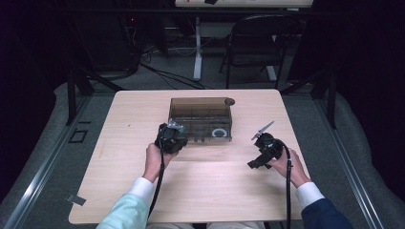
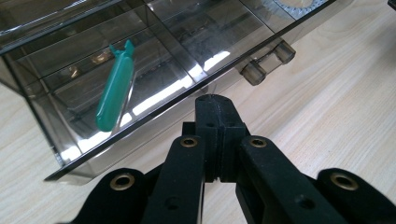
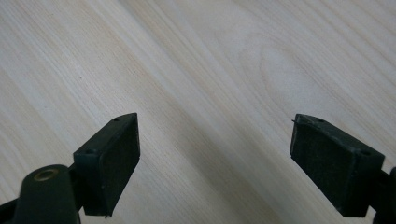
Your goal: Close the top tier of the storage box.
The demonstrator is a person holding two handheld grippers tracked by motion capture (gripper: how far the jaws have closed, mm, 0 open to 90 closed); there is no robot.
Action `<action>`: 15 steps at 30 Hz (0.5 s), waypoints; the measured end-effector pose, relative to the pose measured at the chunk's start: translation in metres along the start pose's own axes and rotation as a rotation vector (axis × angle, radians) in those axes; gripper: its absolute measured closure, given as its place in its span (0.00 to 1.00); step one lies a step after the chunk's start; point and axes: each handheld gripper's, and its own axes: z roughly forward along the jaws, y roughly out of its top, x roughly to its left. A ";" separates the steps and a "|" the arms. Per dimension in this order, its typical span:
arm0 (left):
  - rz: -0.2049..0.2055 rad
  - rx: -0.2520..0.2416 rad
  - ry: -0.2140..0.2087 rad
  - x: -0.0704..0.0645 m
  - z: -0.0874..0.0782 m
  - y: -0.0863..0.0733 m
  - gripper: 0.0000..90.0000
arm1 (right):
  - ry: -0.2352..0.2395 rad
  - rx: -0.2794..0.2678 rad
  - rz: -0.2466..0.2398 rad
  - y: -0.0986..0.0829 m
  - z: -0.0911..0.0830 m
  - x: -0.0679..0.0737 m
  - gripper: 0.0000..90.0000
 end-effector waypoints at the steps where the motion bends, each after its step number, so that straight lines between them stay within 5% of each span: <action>1: -0.003 -0.004 0.003 -0.001 0.001 0.001 1.00 | -0.002 -0.002 0.001 0.000 0.000 0.000 0.17; 15: -0.015 -0.017 0.003 0.000 0.013 0.013 1.00 | -0.001 -0.003 0.006 -0.001 0.000 -0.001 0.17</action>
